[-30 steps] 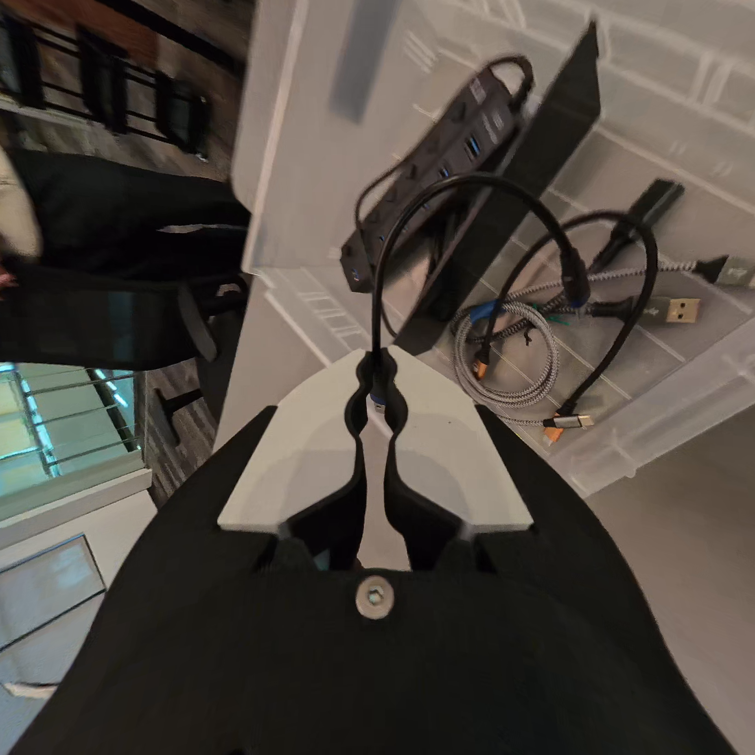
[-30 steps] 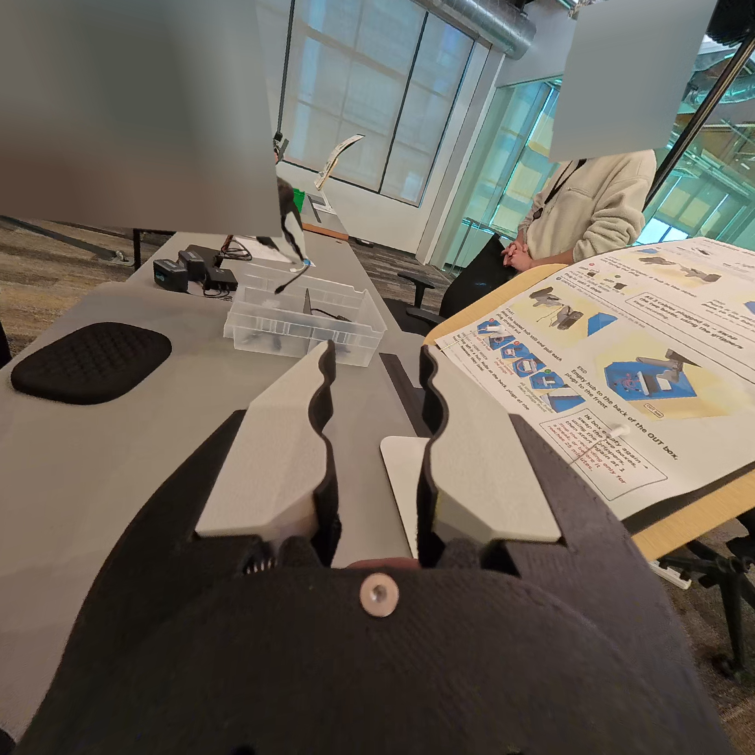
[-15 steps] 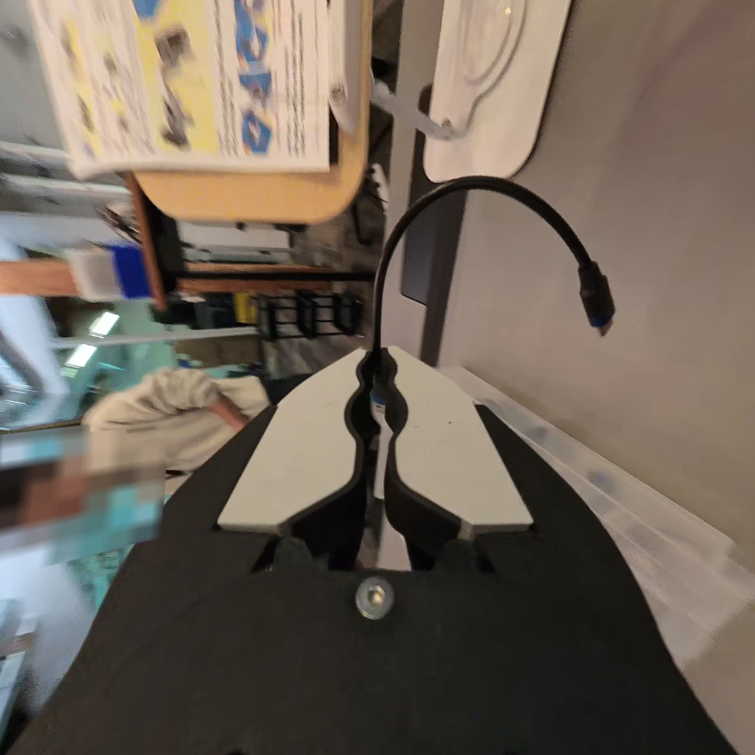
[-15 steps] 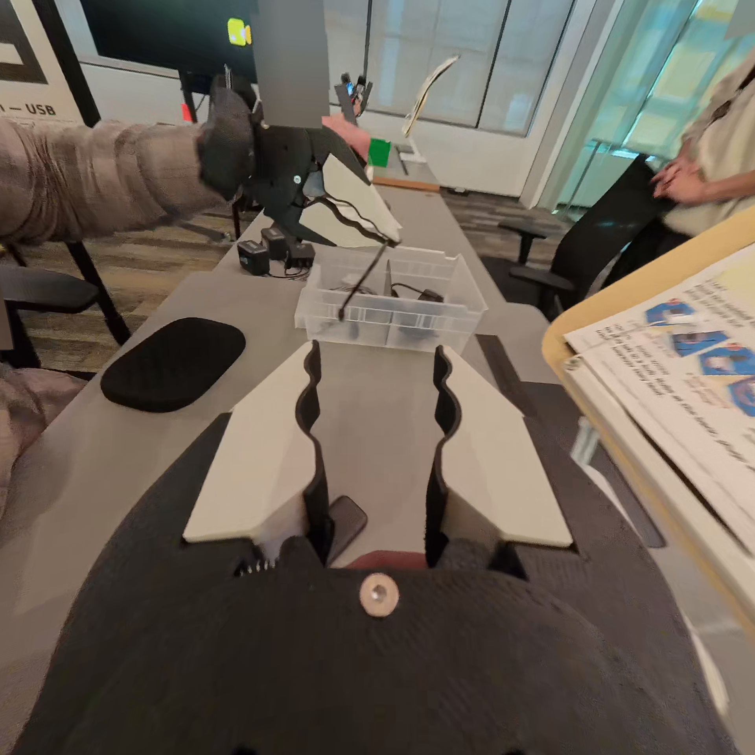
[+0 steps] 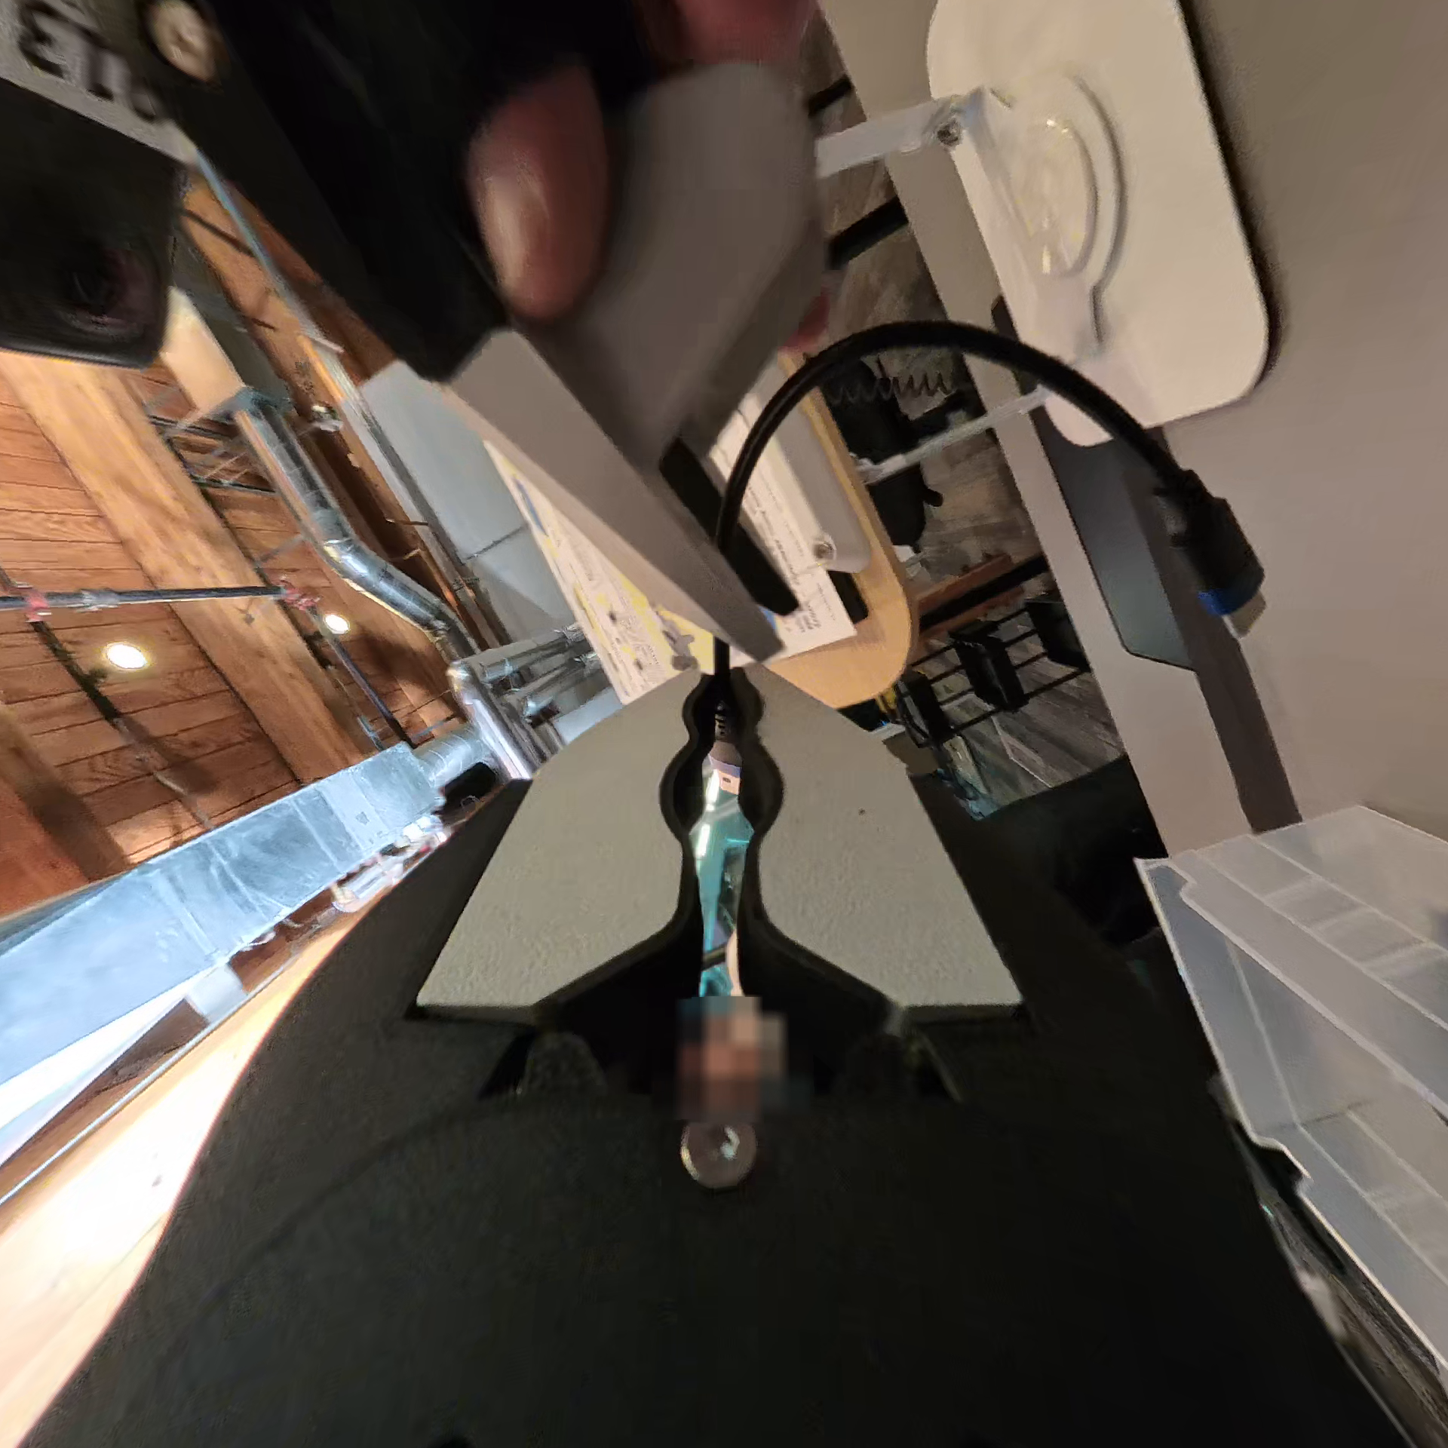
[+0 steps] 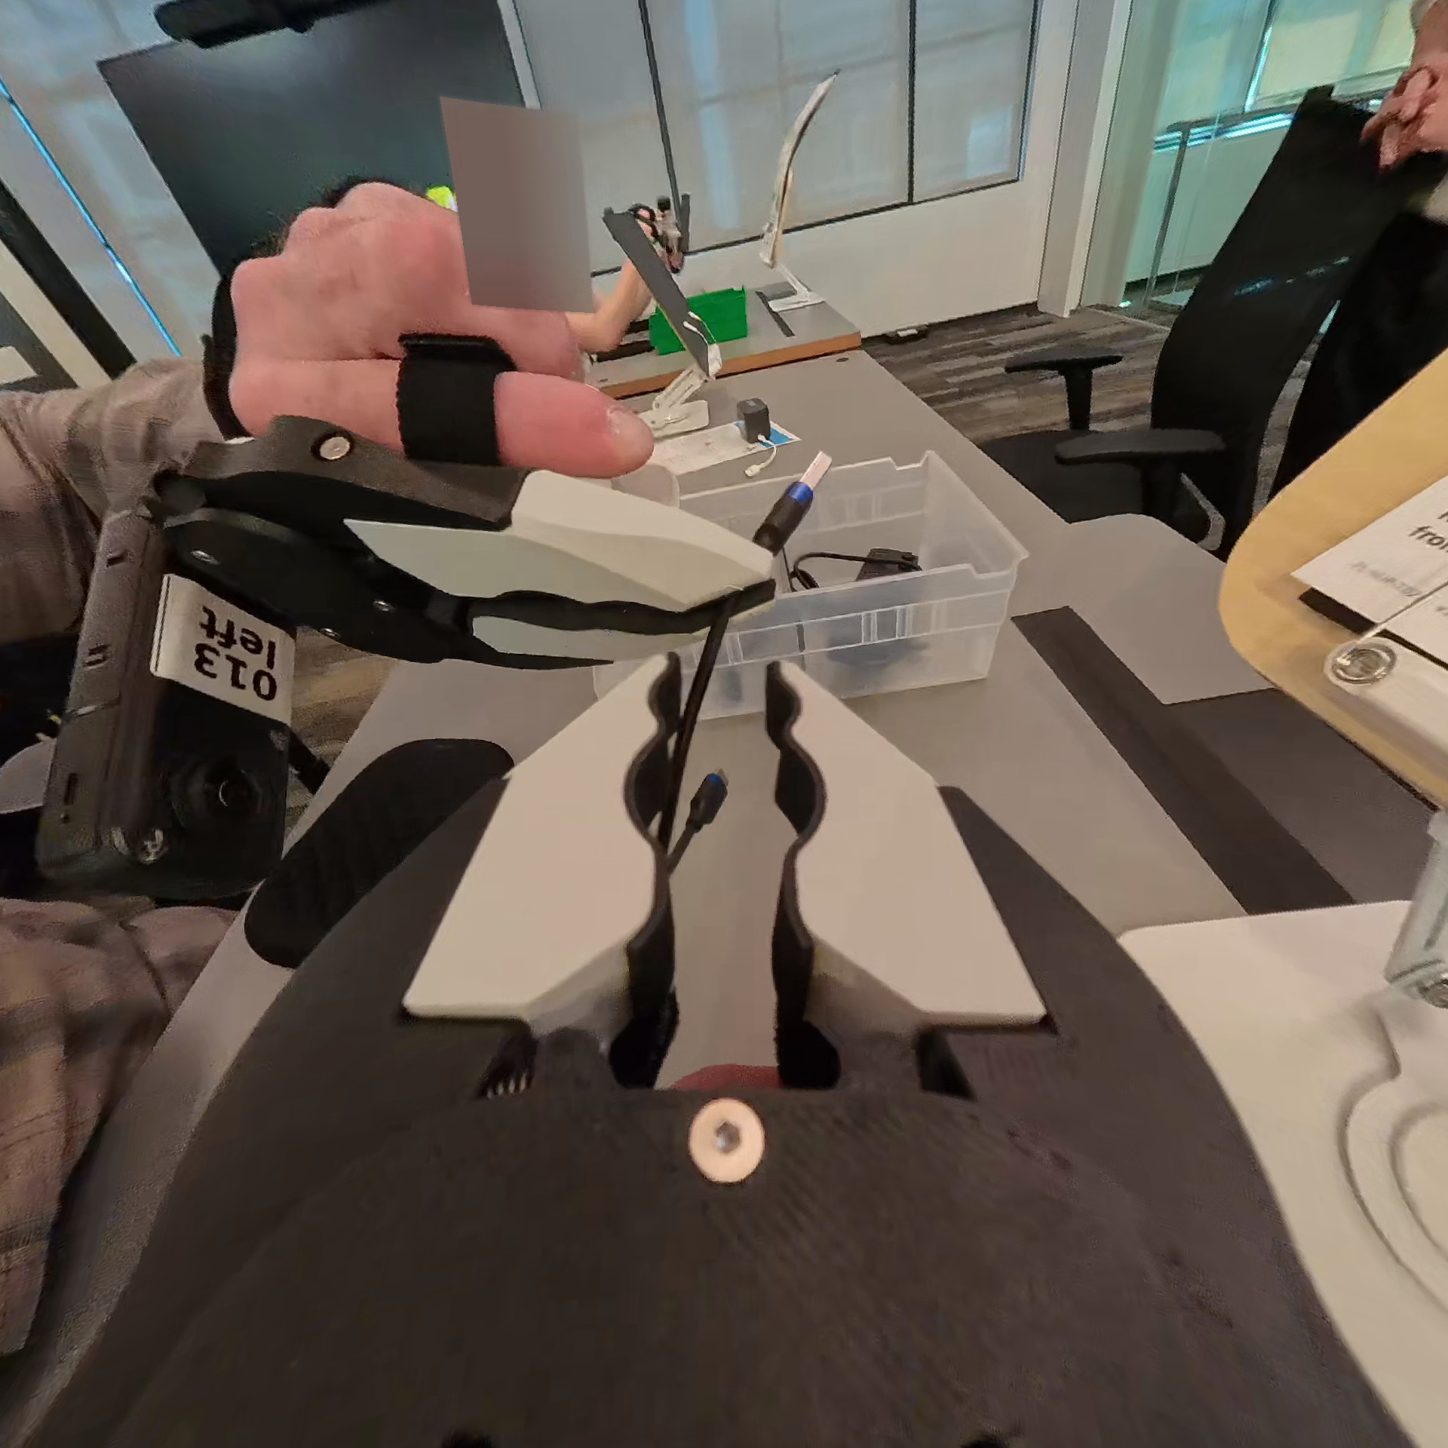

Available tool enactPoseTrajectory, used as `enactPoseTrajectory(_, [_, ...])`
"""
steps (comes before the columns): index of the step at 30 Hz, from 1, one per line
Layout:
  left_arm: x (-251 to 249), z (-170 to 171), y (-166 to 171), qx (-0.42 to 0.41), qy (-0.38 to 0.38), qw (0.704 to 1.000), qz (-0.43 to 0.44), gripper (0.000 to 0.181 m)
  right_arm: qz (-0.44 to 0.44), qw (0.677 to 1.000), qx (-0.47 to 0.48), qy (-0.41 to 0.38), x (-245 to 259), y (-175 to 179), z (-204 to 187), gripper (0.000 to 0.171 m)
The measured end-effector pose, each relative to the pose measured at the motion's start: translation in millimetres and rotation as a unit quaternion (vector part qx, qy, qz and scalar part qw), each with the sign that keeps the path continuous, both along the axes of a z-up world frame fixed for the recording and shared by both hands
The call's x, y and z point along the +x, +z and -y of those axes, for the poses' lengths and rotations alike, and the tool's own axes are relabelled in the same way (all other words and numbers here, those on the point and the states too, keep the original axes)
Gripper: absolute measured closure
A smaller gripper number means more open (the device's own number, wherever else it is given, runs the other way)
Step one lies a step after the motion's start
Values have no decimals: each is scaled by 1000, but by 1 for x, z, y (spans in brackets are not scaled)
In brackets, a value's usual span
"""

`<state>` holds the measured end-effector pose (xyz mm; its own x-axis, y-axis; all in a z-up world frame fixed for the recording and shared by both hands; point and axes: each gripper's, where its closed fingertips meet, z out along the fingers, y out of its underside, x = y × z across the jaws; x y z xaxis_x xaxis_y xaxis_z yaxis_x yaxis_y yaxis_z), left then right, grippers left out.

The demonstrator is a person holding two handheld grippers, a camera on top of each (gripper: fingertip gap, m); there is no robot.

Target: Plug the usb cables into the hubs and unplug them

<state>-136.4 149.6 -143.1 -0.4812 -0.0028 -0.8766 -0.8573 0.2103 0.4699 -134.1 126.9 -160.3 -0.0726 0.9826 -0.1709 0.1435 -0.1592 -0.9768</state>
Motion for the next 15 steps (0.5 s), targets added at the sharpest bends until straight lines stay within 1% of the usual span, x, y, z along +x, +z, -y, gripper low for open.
enactPoseTrajectory(2, [1, -1, 1, 4, -2, 1000, 0, 178, -3, 1000, -10, -6, -2, -1, -3, 169])
enactPoseTrajectory(6, [-2, -5, 2, 4, -4, 1000, 5, 178, -5, 1000, -8, -15, -5, -2, -5, 171])
enactPoseTrajectory(8, [-3, -8, 4, 12, -4, 1000, 19, 178, -15, 999, -3, -32, -6, 0, -9, 171])
enactPoseTrajectory(9, [-4, -9, 3, 2, -2, 999, 32, 179, -17, 999, -5, -36, -6, 0, -11, 171])
enactPoseTrajectory(11, [-3, -9, 5, -8, -5, 998, 65, 174, -29, 999, -1, -44, -5, 2, -15, 171])
enactPoseTrajectory(12, [-3, -8, 5, -18, -10, 997, 76, 168, -37, 998, -7, -43, -5, 4, -15, 171])
enactPoseTrajectory(14, [-3, -5, 6, -46, -9, 990, 134, 159, -52, 998, -8, -46, -4, 8, -16, 171])
enactPoseTrajectory(15, [-3, -3, 9, -45, -8, 987, 155, 146, -52, 997, -5, -51, -4, 8, -17, 171])
